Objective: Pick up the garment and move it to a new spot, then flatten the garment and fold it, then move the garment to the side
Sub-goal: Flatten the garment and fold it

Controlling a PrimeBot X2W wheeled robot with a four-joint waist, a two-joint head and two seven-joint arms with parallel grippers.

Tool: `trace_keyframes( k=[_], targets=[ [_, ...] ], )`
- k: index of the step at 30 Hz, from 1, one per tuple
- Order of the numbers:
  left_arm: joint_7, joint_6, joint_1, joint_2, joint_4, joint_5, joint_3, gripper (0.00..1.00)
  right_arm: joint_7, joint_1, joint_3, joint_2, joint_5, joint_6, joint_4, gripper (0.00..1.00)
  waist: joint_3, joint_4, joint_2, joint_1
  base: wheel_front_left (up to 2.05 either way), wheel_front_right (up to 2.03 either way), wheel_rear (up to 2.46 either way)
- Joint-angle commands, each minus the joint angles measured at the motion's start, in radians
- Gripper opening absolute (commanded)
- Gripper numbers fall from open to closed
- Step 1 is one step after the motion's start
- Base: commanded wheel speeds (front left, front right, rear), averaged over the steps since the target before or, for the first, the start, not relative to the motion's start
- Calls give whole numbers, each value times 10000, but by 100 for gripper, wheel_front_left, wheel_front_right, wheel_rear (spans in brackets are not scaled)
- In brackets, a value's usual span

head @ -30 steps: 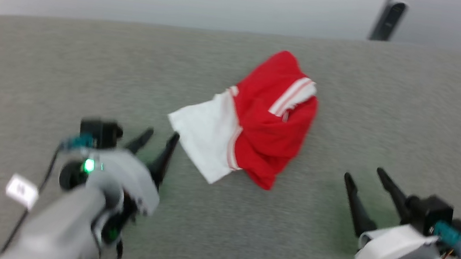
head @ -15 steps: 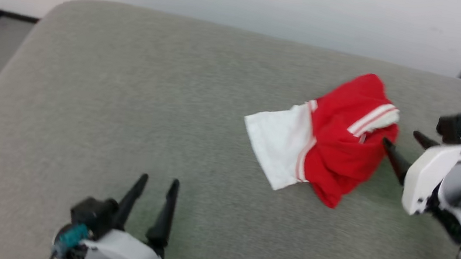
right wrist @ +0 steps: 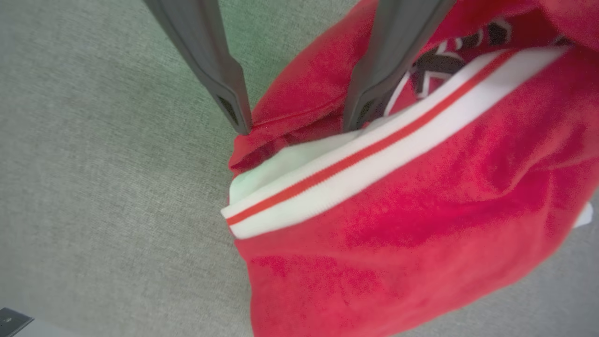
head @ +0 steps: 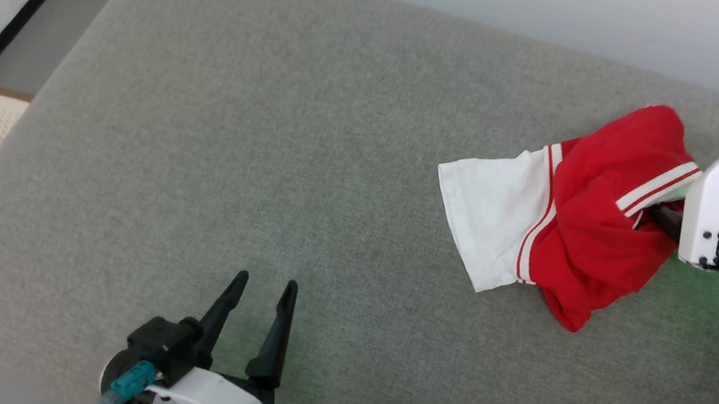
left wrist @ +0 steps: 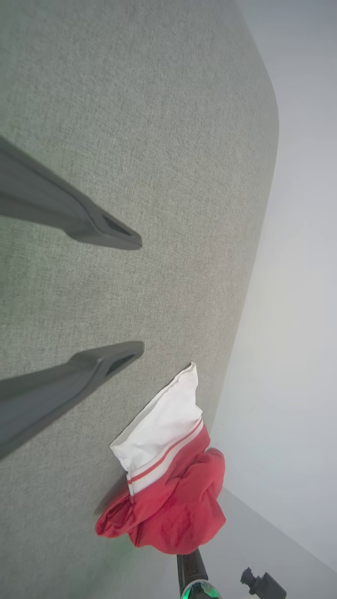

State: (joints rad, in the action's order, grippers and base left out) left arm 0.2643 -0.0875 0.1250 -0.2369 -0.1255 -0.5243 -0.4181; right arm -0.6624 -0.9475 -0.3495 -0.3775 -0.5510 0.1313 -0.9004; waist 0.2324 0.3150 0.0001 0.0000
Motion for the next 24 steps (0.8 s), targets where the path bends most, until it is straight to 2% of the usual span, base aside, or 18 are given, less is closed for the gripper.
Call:
trace_keyframes(
  k=[1, 11, 12, 13, 14, 19, 24],
  targets=[
    [-2, 92, 87, 90, -46, 151, 84, 100, -36, -216, 5, 163, 0, -11, -134, 100, 233, 101, -1, 0, 0, 0, 0],
    [0, 672, 241, 751, -454, 725, 573, 100, 485, -908, 41, 559, -230, -11, -938, 100, 624, 116, -1, 0, 0, 0, 0],
    [-1, 724, 251, 813, -505, 755, 607, 100, 635, -940, -9, 576, -265, -11, -897, 84, 640, 112, -1, 0, 0, 0, 0],
    [-1, 779, 259, 875, -560, 794, 637, 100, 771, -960, -40, 566, -293, -11, -879, 31, 651, 110, -1, 0, 0, 0, 0],
    [-1, 820, 269, 926, -607, 819, 662, 100, 881, -964, -101, 568, -319, -11, -865, 1, 655, 108, -1, 0, 0, 0, 0],
    [0, 981, 194, 1093, -781, 991, 906, 100, 1342, -1011, -363, 631, -599, -11, -854, 0, 565, -27, -1, 0, 0, 0, 0],
    [0, 1052, -30, 1187, -844, 1101, 1134, 100, 1819, -1013, -869, 489, -901, -11, -345, 0, 381, -423, -1, 0, 0, 0, 0]
  ],
)
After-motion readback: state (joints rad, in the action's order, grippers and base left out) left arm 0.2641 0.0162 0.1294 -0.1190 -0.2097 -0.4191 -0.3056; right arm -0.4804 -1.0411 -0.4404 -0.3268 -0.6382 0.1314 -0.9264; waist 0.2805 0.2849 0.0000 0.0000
